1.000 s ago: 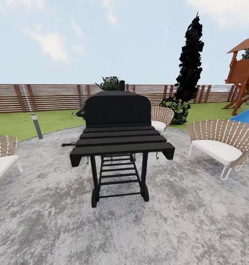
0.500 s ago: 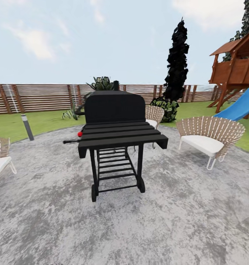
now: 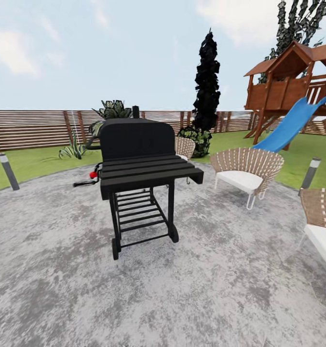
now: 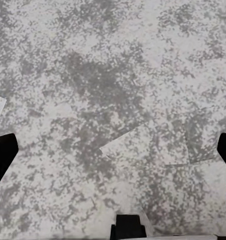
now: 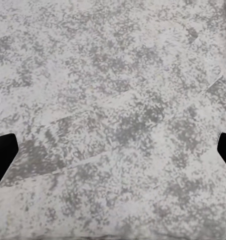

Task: Pick up the pesticide atomizer in the garden and spray insectifuge to fully cover both potted plants in the garden.

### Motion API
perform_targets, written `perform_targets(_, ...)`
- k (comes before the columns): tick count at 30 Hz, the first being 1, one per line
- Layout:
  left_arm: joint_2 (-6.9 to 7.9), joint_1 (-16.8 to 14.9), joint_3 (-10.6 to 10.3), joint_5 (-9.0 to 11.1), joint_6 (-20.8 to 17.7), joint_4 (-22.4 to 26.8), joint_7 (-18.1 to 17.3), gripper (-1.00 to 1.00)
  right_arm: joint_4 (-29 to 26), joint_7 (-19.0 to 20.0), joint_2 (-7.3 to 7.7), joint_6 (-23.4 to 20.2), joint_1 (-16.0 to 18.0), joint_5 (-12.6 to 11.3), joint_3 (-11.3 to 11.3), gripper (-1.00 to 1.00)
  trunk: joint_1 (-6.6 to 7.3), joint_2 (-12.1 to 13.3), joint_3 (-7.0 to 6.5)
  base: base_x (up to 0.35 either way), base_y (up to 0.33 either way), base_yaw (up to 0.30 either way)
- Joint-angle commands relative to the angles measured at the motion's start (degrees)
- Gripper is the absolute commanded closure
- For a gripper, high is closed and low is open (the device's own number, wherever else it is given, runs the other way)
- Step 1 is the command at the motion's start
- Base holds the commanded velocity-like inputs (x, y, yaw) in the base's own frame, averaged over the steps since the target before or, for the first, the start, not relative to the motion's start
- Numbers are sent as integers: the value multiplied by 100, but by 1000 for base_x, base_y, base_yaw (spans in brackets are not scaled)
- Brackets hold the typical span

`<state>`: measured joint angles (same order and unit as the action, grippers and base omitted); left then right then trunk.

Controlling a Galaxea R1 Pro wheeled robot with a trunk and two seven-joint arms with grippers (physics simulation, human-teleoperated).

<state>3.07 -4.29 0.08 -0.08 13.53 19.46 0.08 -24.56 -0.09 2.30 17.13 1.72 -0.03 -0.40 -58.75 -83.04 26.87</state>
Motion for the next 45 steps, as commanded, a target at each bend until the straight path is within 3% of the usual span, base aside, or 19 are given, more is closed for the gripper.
perform_targets(1,1,-2,0,-1,19,-4,1,-100,4,-1,-1,18,4,0,-4,-100,3,-4,6,-216,187,-266)
perform_targets(36,8,7,13,76,2,5,15,-100,4,-7,-1,18,4,-5,-4,-100,3,-4,6,-15,13,-267)
perform_targets(45,17,7,406,129,15,12,10,-100,4,-9,-1,25,4,-5,-4,-100,3,-4,6,0,0,-267)
